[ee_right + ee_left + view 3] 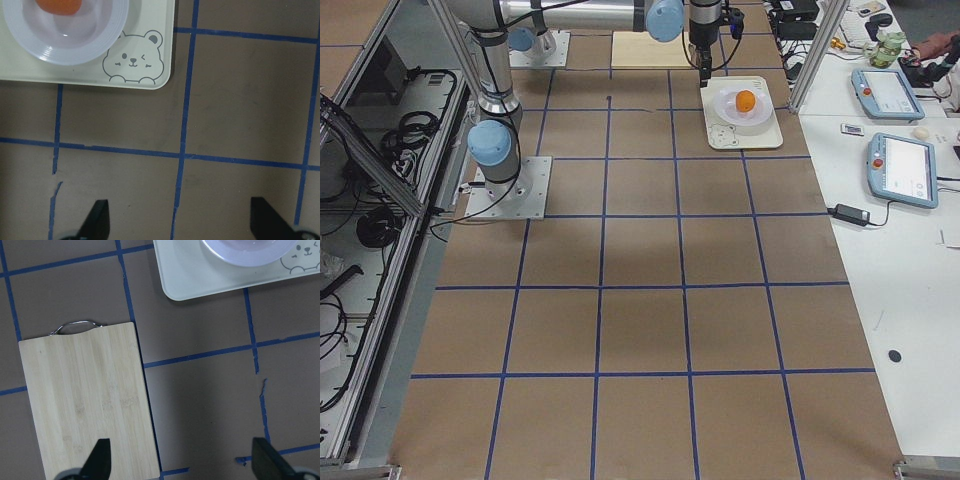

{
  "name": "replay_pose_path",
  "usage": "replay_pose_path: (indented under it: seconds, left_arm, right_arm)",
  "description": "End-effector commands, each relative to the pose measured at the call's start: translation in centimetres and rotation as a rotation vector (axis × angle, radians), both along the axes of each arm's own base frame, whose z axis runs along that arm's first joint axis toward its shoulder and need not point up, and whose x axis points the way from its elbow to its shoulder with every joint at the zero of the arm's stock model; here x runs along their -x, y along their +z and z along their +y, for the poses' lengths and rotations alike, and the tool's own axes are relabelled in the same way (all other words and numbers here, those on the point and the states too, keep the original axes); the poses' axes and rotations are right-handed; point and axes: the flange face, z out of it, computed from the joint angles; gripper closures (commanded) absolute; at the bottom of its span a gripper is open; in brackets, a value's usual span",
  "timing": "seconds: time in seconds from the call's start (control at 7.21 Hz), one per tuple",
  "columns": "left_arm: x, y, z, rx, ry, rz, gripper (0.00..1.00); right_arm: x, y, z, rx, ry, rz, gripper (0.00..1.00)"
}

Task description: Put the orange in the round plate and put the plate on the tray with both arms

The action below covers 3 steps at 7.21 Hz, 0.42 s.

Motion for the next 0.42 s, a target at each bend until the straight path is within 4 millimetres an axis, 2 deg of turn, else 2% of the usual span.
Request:
replay_pose_path:
  seconds: [0.0, 0.28]
  left_arm:
    - [-0.01, 0.00, 0.00, 0.000, 0.000, -0.001, 0.00]
    - [-0.01, 0.00, 0.00, 0.000, 0.000, -0.001, 0.00]
  right_arm:
    - [0.83, -0.87, 0.84, -0.016, 0.025, 0.005, 0.00]
    - [0.46, -0.65, 1.51, -0.024, 0.027, 0.009, 0.00]
